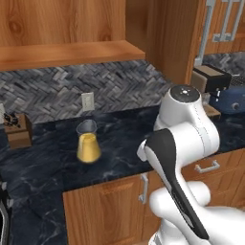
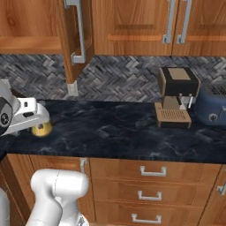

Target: There is a tray on the dining counter. Grab the cup, mug, and pitcher and place them on the tray. The pitcher may be placed next to the tray if it cannot fit the tray.

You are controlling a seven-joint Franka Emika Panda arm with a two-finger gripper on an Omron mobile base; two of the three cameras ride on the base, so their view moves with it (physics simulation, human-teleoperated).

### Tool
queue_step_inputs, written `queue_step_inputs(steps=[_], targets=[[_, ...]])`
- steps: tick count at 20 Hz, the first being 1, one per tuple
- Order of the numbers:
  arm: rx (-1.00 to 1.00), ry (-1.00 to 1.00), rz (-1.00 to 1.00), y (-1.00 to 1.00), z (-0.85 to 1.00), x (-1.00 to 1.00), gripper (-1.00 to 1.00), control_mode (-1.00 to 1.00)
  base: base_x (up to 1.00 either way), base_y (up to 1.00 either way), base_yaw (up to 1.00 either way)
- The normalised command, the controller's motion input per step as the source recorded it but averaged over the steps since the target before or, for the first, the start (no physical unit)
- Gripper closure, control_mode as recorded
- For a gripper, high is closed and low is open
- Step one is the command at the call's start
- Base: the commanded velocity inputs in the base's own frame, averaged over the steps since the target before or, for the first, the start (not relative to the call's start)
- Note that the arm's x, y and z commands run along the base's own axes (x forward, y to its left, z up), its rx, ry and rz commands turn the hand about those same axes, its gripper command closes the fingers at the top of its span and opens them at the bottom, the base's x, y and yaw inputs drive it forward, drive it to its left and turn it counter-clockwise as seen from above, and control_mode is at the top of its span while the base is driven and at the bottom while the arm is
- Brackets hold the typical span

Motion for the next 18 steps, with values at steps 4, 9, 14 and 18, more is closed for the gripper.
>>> queue_step_inputs(steps=[4,9,14,18], targets=[[0.12,0.26,0.02,0.55,0.02,0.17,-1.00,-1.00,0.00,0.00,0.00],[0.17,0.21,0.00,0.85,0.10,0.13,-1.00,-1.00,0.00,0.00,0.00],[0.06,0.04,-0.16,0.97,0.02,0.21,-1.00,-1.00,0.00,0.00,0.00],[0.00,0.00,-0.36,0.50,0.00,0.46,-1.00,-1.00,0.00,0.00,0.00]])
